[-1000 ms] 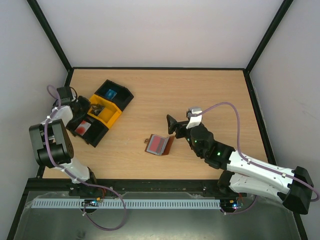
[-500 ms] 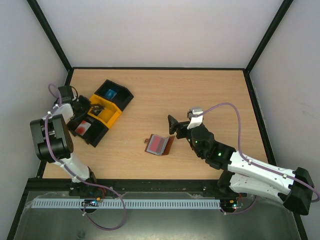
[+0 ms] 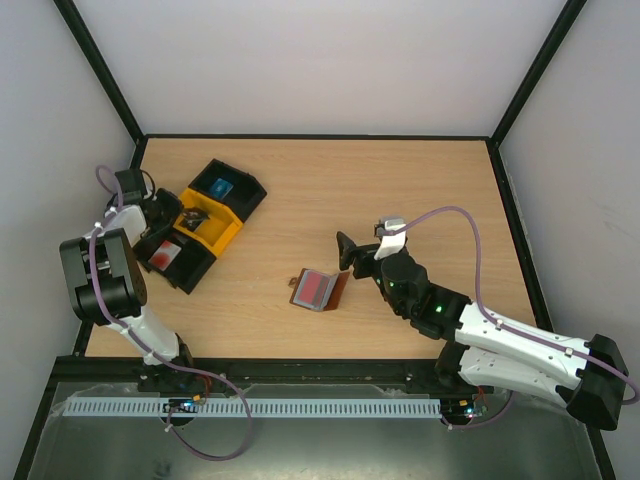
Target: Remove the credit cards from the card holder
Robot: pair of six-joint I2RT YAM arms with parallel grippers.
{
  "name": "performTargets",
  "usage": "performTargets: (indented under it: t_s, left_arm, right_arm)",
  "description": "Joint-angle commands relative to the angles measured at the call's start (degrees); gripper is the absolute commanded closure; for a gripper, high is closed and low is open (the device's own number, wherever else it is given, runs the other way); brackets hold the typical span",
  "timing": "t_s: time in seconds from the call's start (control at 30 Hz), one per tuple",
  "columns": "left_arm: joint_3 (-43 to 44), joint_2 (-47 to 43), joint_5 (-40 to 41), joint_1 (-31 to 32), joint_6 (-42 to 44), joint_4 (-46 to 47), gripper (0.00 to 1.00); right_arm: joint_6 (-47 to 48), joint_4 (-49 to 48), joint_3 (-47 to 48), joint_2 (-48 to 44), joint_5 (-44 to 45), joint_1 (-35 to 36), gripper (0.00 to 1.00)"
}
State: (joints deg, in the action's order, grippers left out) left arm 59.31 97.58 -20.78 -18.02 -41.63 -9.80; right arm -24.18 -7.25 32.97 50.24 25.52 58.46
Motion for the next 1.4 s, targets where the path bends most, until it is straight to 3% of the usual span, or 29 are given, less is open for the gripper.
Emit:
performTargets:
  t_s: [0.0,0.1,0.43,0.63,0.8,0.97,1.13,1.27,1.37]
  left_arm:
    - [2.33,-0.9,2.47,-0.34,0.3,-1.21,0.68]
    - [2.64,-1.74,3.61,-0.35,0.15,-1.88,0.53]
    - [4.21,-4.92,4.81,-0.26,0.05,-3.49,0.36]
    - [5.19,-6.99,1.82,1.46,2.49,-4.92,0.35]
    - [9.32,-7.91,1.56,6.35,7.67,-10.72,0.35]
    - [9.32,-9.38,-3.57,8.91,10.0,-12.81,0.34]
    - [9.36,-11.85,-4.5,14.55,14.03,-17.32,0.34]
    - [6.47,-15.17,-5.9,19.87,15.38,-17.89,0.34]
    - [2.36,-17.93,-7.21,22.66,15.85,-16.72,0.34]
  right_arm:
    - [-0.24,1.71,-0.42,-1.0,0.15,-0.27,0.02]
    - [-0.34,1.67,-0.48,-1.35,0.26,-0.27,0.02]
    - [-2.64,2.21,-1.01,-1.81,-2.51,-0.27,0.02]
    - [-6.05,1.94,-0.59,0.6,-4.71,-0.26,0.03]
    - [-10.1,6.99,3.44,6.09,-5.8,-0.25,0.02]
    - [-15.03,10.89,6.01,11.54,-7.45,-0.27,0.02]
    - [-20.64,16.05,8.86,16.43,-5.24,-0.27,0.03]
    - [-22.39,16.95,10.92,18.97,-9.59,-0.27,0.0]
    - [-22.99,10.64,8.31,18.73,-15.62,-0.27,0.1]
